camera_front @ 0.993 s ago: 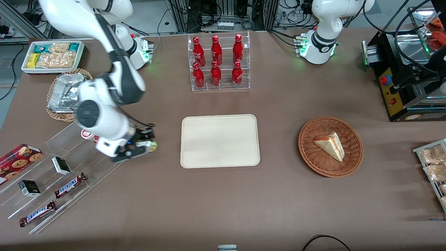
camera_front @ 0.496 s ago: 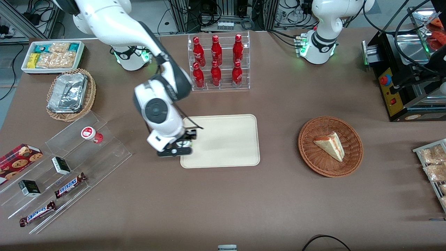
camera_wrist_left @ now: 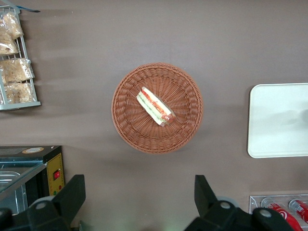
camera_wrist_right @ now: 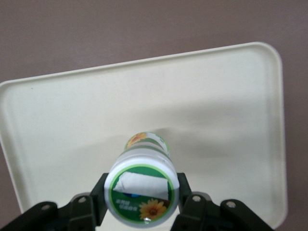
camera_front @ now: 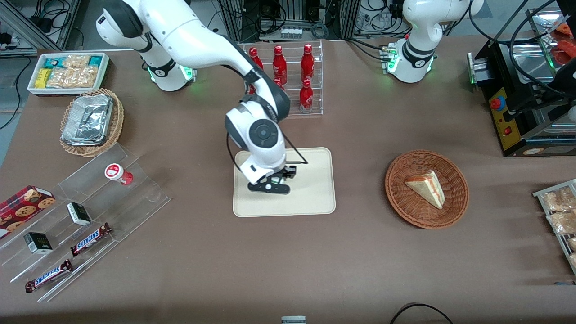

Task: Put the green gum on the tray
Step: 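Lower the canister onto the tray and open the right gripper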

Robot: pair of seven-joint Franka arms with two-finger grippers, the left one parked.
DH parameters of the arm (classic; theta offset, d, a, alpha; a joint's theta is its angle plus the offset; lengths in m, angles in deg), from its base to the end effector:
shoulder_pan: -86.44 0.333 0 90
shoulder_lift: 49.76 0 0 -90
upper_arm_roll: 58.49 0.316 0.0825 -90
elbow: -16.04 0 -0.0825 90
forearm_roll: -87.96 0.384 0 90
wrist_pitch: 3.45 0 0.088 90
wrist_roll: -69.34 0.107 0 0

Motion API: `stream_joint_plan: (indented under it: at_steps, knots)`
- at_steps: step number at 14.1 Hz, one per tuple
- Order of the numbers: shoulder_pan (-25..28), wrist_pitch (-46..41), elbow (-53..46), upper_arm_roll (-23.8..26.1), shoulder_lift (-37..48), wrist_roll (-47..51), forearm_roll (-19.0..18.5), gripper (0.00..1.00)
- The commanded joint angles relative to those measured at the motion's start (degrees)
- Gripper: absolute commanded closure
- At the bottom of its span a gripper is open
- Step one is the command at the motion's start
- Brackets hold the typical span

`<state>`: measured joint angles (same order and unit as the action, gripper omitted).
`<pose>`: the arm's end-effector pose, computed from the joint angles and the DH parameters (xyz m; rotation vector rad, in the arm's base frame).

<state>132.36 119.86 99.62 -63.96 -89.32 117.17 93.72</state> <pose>0.5371 0.4796 0.2781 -3.1099 0.2522 0.0181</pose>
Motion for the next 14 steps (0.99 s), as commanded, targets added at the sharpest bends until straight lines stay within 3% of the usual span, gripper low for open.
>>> stream_joint_plan:
  at_steps: [1, 9, 10, 11, 14]
  knots:
    - [1.4, 1.5, -3.1, -0.7, -3.7, 2.4, 0.2, 1.00]
    - [1.5, 2.2, -2.5, -0.7, -4.6, 1.7, -0.2, 0.97]
    - [1.5, 2.2, -2.5, -0.7, -4.7, 1.7, -0.2, 0.88]
    - [1.5, 2.2, -2.5, -0.7, -4.8, 1.7, -0.2, 0.69]
    - [1.5, 3.0, -2.4, -0.7, -5.2, 1.6, -0.2, 0.00]
